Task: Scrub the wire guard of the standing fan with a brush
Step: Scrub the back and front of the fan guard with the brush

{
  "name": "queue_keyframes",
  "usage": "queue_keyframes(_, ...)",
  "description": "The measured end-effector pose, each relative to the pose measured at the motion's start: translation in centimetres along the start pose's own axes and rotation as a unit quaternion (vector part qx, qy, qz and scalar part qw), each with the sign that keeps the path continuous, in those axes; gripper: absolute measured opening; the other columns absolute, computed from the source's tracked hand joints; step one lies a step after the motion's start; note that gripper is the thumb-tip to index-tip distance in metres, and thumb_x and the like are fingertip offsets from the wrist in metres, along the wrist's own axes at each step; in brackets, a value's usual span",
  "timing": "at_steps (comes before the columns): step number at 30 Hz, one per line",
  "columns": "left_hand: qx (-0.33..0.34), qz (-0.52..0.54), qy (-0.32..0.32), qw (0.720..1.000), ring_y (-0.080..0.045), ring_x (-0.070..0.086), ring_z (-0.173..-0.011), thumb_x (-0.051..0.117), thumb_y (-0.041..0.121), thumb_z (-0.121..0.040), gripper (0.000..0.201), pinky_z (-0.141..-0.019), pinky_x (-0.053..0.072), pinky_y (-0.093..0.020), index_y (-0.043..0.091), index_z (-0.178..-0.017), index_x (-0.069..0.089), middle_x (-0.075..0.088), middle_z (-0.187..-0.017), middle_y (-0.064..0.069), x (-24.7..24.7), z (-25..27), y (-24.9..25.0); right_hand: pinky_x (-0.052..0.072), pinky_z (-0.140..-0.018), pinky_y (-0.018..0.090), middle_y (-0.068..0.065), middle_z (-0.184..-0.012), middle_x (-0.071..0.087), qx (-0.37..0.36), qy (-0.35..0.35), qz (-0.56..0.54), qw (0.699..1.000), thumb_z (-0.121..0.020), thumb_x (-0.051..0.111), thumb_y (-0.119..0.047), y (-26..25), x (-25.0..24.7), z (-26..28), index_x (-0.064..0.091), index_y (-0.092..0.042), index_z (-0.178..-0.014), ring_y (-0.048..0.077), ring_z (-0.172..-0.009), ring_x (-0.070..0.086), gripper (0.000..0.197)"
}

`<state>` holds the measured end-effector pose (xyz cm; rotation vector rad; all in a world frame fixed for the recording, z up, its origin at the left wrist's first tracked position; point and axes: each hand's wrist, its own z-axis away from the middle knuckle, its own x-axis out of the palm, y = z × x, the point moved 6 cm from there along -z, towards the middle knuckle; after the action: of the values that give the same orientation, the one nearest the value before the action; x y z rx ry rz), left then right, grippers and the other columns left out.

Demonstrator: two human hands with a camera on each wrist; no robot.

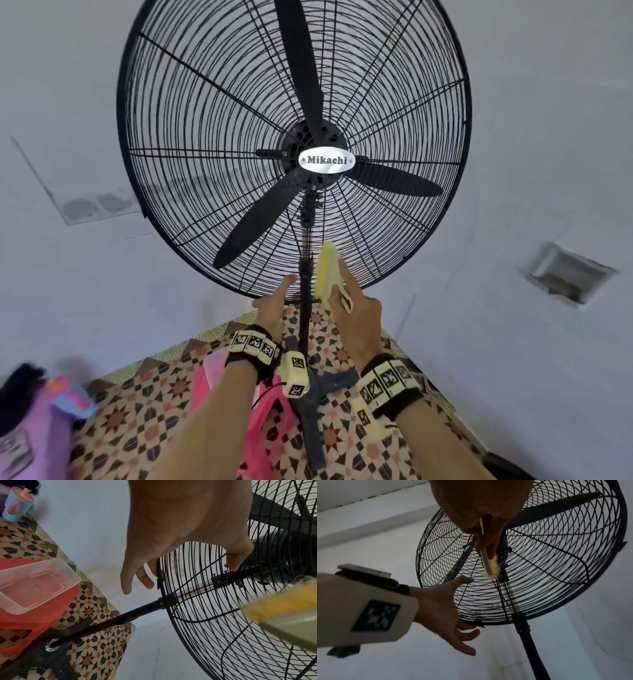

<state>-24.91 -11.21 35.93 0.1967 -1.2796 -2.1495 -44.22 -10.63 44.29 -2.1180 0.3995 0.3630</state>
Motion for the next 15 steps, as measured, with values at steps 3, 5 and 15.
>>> queue_keyframes(3,0.003,-0.005,-0.007,1.0,-0.032,0.057,-0.132,0.085,0.062,-0.074,0.139,-0.116,0.039,-0.057,0.01,-0.163,-0.008,0.023,-0.164,-0.003,0.1,0.3,0.2,0.037,-0.051,0.019,-0.002,-0.057,0.034,-0.001,0.015,0.023,1.0,-0.107,0.048,-0.036,0.0,0.2,-0.8,0.03,-0.058,-0.151,0.011,-0.046,0.029,0.053)
queue_keyframes(5,0.005,-0.016,-0.016,1.0,-0.032,0.058,-0.13,0.085,0.066,-0.069,0.139,-0.109,0.044,-0.053,0.01,-0.164,0.0,0.025,-0.164,-0.002,0.0,0.2,0.3,0.034,-0.044,0.022,-0.004,-0.054,0.031,-0.001,0.003,0.04,0.999,-0.105,0.053,-0.027,0.7,0.6,-0.1,0.036,-0.048,-0.153,0.011,-0.044,0.028,0.055)
queue_keyframes(15,0.009,-0.014,-0.013,1.0,-0.029,0.061,-0.127,0.084,0.064,-0.072,0.143,-0.112,0.041,-0.053,0.007,-0.163,-0.01,0.021,-0.166,-0.001,0.2,0.4,0.5,0.04,-0.054,0.017,-0.008,-0.058,0.044,-0.017,0.022,0.046,0.999,-0.107,0.047,-0.036,-0.6,0.8,-1.0,0.029,-0.048,-0.157,0.008,-0.05,0.035,0.054)
